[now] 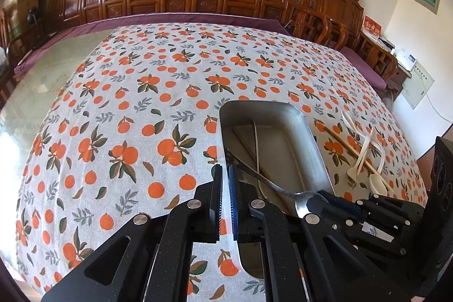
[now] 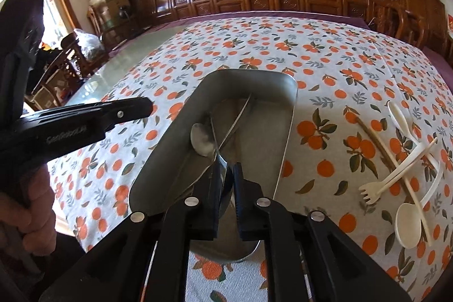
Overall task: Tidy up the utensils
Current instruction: 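Lower the metal spoon into the grey tray and open the right gripper while the left gripper withdraws, then move both grippers from the tray to the pile of white plastic utensils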
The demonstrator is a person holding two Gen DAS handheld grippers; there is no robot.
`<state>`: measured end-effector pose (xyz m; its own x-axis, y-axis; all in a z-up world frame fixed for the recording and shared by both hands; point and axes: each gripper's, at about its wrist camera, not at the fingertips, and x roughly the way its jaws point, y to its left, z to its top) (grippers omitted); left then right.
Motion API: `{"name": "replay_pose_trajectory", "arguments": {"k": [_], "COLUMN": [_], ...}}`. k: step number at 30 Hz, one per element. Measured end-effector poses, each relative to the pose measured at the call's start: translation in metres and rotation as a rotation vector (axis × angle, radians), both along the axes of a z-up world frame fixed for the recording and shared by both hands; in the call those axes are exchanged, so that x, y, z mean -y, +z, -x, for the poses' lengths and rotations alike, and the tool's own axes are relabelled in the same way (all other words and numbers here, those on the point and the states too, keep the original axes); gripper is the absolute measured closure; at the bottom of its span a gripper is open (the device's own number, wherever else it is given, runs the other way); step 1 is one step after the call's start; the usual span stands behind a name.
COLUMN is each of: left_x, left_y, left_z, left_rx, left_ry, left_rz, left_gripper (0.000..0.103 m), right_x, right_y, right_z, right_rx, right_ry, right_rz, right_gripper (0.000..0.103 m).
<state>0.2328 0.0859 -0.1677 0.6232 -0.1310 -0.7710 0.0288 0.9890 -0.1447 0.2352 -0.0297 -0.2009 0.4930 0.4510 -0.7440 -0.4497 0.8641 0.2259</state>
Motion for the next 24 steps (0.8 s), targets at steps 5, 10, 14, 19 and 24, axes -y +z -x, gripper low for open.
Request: {"name": "replay_pose_trajectory", "arguments": {"k": [5, 10, 14, 19, 24], "left_x": [0.001, 0.004, 0.009, 0.027, 0.052], "left_y": [0.000, 0.000, 0.001, 0.005, 0.006], "left_z": [-0.001, -0.001, -0.001, -0.002, -0.004], "left_rx": [0.000, -0.002, 0.002, 0.022, 0.033], "left_ry": [-0.002, -0.005, -0.013, -0.042, -0.084], "left_rz": [-0.002, -0.003, 0.002, 0.004, 0.005], "left_gripper": [0.099, 0.099, 0.098, 0.081, 0.064], "right_x": [0.002, 0.010, 0.031, 0.075, 0.126], "right_y": [0.002, 0.009, 0.023, 0.040, 0.041], "right_z": [0.004, 0.009, 0.009, -0.001, -0.020], "right_rx": [-0.018, -0.003, 0.045, 0.124, 0.158], "right_ry": [0.036, 0.051, 0.039, -0.014, -0.098], "right_rz": [-0.028, -0.042, -0.034, 0.031, 0.101], "right_gripper": [0.088, 0.086, 0.086, 0.086, 0.086]}}
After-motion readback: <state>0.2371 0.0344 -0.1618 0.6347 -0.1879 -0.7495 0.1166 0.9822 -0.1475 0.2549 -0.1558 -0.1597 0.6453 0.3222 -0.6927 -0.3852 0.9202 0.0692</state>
